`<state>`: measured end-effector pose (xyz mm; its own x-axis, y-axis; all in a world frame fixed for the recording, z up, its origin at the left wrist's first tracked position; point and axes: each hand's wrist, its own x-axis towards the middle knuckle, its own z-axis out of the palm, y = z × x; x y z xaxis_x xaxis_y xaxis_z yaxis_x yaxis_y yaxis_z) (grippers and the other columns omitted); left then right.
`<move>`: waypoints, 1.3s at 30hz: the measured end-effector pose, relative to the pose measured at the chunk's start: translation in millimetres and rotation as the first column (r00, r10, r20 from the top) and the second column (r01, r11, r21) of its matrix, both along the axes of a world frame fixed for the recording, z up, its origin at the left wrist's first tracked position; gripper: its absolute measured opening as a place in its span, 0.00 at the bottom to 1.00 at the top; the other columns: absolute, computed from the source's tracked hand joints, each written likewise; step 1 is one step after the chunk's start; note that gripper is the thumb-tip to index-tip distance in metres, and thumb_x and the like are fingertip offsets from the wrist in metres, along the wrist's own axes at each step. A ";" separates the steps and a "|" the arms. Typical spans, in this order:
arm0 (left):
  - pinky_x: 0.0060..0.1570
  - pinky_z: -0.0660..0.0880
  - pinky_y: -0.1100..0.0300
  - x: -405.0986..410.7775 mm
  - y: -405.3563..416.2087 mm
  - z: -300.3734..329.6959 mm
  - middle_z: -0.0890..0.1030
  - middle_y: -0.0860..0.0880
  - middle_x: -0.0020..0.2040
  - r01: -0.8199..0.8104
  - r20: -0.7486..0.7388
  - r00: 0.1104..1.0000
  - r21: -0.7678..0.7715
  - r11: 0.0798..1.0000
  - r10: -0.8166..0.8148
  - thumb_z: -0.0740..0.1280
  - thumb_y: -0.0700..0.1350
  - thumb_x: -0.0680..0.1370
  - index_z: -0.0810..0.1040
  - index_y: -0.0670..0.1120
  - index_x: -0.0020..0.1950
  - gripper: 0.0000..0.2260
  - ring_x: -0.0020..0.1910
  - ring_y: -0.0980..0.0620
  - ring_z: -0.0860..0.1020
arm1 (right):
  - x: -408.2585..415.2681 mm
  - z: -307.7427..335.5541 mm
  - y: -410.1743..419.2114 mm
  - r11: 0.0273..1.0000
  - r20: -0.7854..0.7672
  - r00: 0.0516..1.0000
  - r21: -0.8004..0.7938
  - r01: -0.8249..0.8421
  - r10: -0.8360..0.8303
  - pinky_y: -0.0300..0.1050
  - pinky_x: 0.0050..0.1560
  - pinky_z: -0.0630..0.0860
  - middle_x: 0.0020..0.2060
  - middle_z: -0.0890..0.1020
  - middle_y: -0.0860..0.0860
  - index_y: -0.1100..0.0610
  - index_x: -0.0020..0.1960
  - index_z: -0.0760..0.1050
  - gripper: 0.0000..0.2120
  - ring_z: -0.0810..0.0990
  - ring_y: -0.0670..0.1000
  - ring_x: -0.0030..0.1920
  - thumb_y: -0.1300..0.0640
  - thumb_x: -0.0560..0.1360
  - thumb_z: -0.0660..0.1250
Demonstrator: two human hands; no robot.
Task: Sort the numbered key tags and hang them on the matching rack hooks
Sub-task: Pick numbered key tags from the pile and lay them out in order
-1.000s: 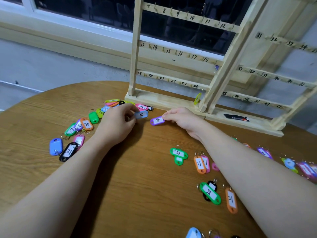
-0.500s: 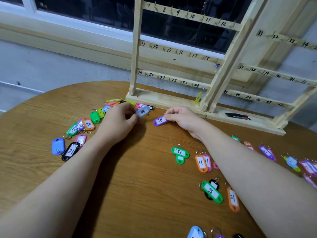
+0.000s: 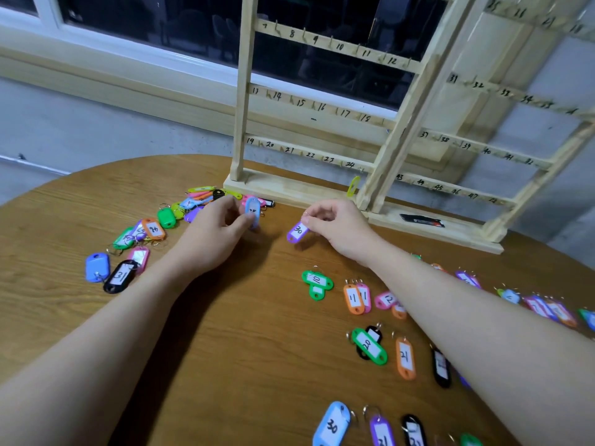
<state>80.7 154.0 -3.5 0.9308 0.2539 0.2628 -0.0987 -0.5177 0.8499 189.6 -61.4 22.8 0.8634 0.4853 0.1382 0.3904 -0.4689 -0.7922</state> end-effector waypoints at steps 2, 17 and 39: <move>0.39 0.70 0.52 -5.9 -6.4 -2.0 0.78 0.50 0.36 -0.019 0.009 1.000 0.133 0.991 0.018 0.64 0.51 0.83 0.72 0.48 0.42 0.12 0.35 0.51 0.74 | -10.1 8.3 -8.6 1.000 0.022 1.000 -0.006 -0.014 0.014 0.47 0.50 0.76 0.44 0.87 0.56 0.55 0.44 0.84 0.02 0.81 0.49 0.43 0.59 0.76 0.74; 0.40 0.72 0.57 -35.8 -46.8 21.5 0.80 0.51 0.39 -0.076 0.137 0.990 0.234 0.969 0.044 0.67 0.44 0.81 0.78 0.52 0.54 0.04 0.38 0.50 0.78 | -120.3 45.7 -118.4 0.921 -0.038 0.973 -0.316 -0.228 0.228 0.42 0.42 0.76 0.39 0.85 0.51 0.53 0.44 0.83 0.03 0.78 0.42 0.36 0.55 0.75 0.76; 0.41 0.74 0.60 -161.6 -96.0 47.6 0.83 0.53 0.41 0.145 -0.002 0.988 0.315 0.938 -0.152 0.69 0.42 0.79 0.78 0.49 0.47 0.02 0.40 0.57 0.80 | -193.7 31.9 -86.0 0.823 0.047 0.915 -0.458 -0.337 0.401 0.40 0.41 0.76 0.37 0.80 0.44 0.52 0.47 0.82 0.04 0.78 0.42 0.37 0.52 0.76 0.74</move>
